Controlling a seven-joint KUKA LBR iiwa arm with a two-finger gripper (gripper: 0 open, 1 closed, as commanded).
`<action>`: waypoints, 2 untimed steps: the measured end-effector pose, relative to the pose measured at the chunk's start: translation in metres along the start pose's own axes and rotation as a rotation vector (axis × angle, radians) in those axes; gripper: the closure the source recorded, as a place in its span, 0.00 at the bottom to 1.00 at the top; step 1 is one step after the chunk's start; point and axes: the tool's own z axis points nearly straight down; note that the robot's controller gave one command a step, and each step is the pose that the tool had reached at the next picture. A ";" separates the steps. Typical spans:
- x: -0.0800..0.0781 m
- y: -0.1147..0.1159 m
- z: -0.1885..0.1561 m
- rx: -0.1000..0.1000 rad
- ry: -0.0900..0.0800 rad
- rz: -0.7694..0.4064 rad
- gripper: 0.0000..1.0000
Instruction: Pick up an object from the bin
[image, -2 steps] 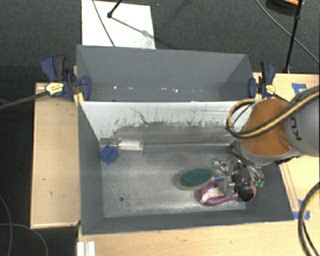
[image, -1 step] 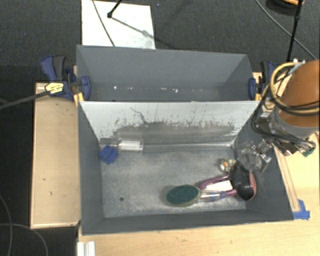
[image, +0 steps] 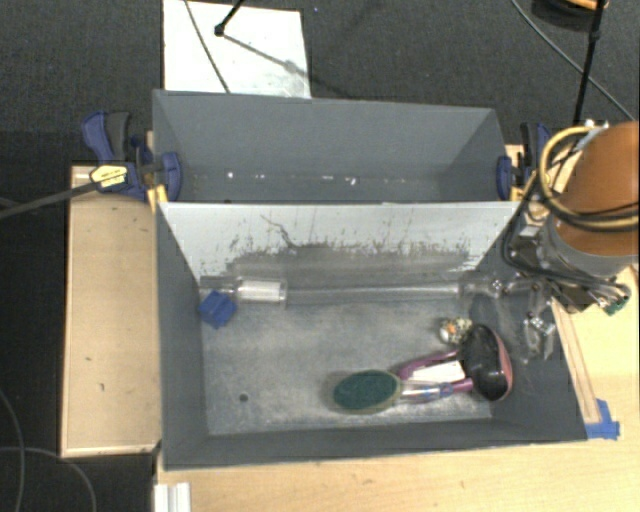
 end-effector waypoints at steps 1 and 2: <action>0.011 -0.004 0.158 -0.011 0.008 -0.081 0.00; 0.000 0.064 0.154 0.002 -0.006 0.145 0.00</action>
Offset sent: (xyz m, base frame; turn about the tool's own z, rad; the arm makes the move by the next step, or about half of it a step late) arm -0.0034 -0.0116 -0.1549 -0.0844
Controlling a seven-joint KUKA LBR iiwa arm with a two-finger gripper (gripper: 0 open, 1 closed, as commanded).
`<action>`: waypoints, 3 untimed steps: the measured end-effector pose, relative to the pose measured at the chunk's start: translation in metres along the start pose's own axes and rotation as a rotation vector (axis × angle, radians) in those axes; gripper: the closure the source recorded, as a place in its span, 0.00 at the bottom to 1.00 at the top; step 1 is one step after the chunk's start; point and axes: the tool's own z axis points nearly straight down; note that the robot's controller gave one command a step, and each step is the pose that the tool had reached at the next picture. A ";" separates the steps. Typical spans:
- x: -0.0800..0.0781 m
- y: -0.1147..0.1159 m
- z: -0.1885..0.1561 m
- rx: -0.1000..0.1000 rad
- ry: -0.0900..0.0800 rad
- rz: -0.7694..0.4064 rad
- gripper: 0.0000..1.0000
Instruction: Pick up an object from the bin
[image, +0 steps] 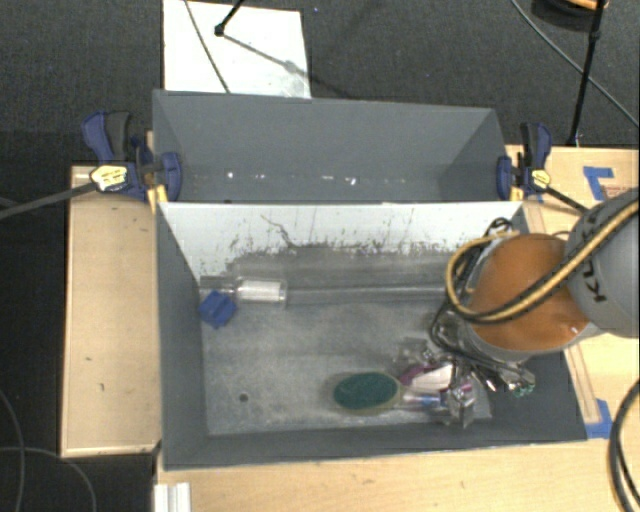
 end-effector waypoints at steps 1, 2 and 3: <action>0.002 -0.002 0.001 0.001 0.003 -0.003 1.00; 0.001 0.010 -0.130 0.002 0.001 0.051 1.00; -0.077 -0.003 -0.112 -0.001 0.003 0.191 1.00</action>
Offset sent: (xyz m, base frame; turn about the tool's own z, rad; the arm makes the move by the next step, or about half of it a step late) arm 0.0000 0.0000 0.0000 0.0000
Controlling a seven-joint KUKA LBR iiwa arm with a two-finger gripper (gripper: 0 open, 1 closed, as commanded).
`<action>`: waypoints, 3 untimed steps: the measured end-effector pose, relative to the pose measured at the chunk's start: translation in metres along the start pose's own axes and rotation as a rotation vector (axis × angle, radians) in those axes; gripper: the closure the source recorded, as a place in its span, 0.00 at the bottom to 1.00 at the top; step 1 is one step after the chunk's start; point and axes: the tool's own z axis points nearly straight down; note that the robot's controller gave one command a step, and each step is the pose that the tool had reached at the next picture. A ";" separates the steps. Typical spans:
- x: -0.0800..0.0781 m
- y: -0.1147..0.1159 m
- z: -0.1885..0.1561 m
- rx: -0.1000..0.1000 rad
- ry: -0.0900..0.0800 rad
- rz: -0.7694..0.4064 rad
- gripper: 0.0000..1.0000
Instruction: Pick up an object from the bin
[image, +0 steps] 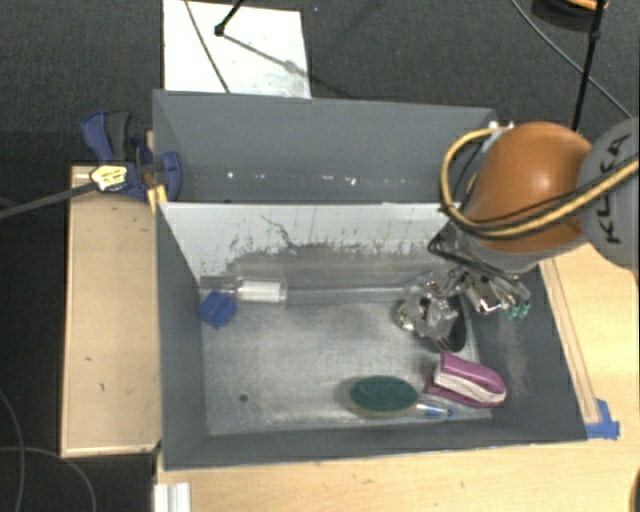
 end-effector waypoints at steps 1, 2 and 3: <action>0.002 -0.001 0.000 0.001 0.003 0.001 0.00; 0.070 0.038 0.048 -0.003 0.010 -0.192 0.00; 0.029 0.065 0.110 -0.003 0.016 -0.238 0.00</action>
Offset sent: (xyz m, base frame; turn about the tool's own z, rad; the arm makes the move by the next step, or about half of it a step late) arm 0.0000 0.0000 0.0000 0.0000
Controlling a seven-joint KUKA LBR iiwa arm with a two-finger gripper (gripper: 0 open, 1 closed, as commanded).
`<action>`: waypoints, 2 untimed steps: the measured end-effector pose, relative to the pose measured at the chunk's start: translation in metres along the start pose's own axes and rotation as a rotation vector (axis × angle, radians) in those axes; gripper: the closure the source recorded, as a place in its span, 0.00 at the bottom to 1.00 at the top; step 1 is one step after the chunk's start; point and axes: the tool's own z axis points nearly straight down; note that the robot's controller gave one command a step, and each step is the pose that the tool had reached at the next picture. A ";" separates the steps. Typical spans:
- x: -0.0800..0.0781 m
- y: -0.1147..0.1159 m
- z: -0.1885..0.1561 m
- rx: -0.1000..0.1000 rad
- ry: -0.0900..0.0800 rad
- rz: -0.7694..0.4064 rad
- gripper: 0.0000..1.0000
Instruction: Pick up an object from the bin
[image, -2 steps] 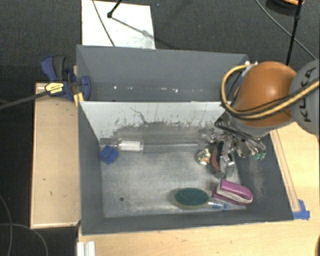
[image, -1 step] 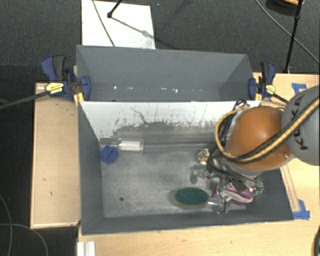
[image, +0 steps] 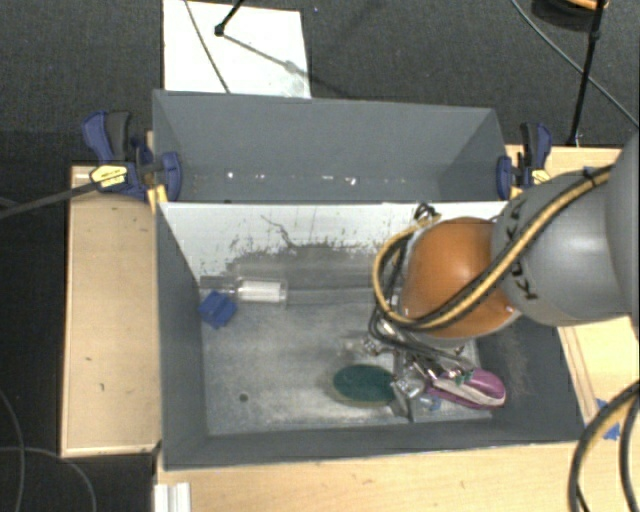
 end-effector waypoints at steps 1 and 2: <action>0.001 -0.004 -0.005 0.006 -0.005 0.003 1.00; 0.000 0.001 -0.001 0.009 0.000 0.110 1.00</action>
Offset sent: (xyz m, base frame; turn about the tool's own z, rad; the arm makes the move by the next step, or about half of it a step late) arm 0.0000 0.0000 0.0000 0.0000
